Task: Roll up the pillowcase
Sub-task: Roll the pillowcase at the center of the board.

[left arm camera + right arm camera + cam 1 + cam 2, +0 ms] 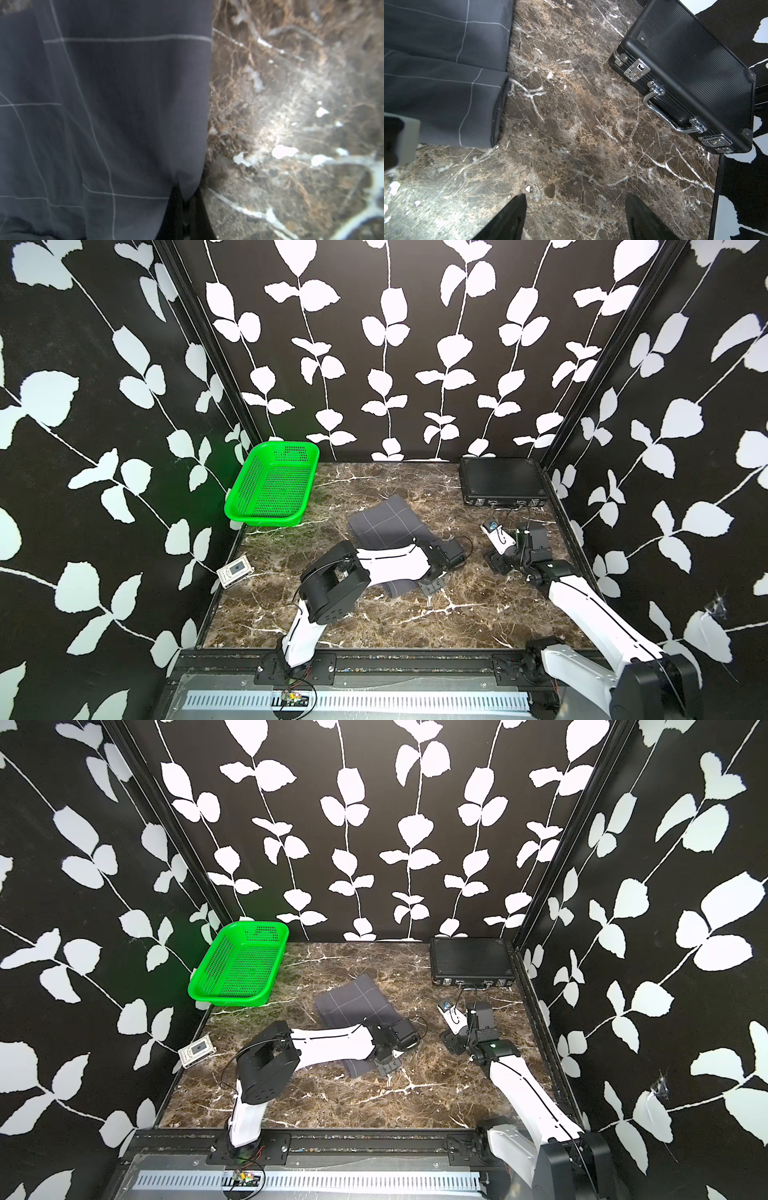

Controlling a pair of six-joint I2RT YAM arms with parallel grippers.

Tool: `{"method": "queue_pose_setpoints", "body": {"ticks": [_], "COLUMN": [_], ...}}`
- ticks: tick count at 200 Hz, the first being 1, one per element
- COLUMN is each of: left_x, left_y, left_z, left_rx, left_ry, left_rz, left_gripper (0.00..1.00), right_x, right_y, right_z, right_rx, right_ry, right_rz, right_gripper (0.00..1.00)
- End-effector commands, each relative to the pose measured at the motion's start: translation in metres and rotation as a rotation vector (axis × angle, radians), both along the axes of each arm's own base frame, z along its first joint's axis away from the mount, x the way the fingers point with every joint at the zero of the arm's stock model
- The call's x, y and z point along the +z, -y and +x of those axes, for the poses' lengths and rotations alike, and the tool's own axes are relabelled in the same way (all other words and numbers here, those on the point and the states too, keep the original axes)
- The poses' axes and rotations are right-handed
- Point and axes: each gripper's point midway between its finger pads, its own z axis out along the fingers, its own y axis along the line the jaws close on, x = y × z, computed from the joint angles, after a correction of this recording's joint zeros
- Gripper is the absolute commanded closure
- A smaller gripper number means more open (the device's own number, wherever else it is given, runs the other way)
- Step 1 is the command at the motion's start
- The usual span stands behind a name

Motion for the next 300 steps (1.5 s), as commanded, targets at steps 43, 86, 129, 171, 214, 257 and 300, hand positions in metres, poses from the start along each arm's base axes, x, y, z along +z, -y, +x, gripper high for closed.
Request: {"method": "queue_pose_setpoints", "body": {"ticks": [43, 86, 129, 171, 214, 257, 300], "left_x": [0.049, 0.06, 0.058, 0.051, 0.055, 0.059, 0.056], "left_y": [0.038, 0.064, 0.059, 0.043, 0.037, 0.034, 0.022], "left_z": [-0.028, -0.039, -0.024, -0.009, 0.007, 0.012, 0.022], "left_rx": [0.112, 0.152, 0.21, 0.253, 0.282, 0.29, 0.329], "left_ry": [-0.365, -0.579, -0.636, -0.646, -0.681, -0.682, -0.695], "left_rz": [-0.393, -0.525, -0.555, -0.535, -0.576, -0.576, -0.574], "left_gripper": [1.0, 1.0, 1.0, 0.94, 0.9, 0.91, 0.9], "right_x": [0.004, 0.004, 0.002, 0.001, -0.001, -0.002, -0.007], "right_y": [0.001, -0.003, -0.007, -0.009, -0.013, -0.015, -0.022], "right_z": [-0.003, -0.005, -0.007, -0.008, -0.009, -0.008, -0.01], "right_rx": [-0.007, 0.006, 0.019, 0.023, 0.03, 0.037, 0.054], "right_ry": [0.013, 0.007, -0.006, -0.013, -0.03, -0.037, -0.055], "right_rz": [0.008, 0.033, 0.058, 0.064, 0.087, 0.09, 0.107], "right_gripper": [0.23, 0.23, 0.23, 0.23, 0.23, 0.23, 0.23]}}
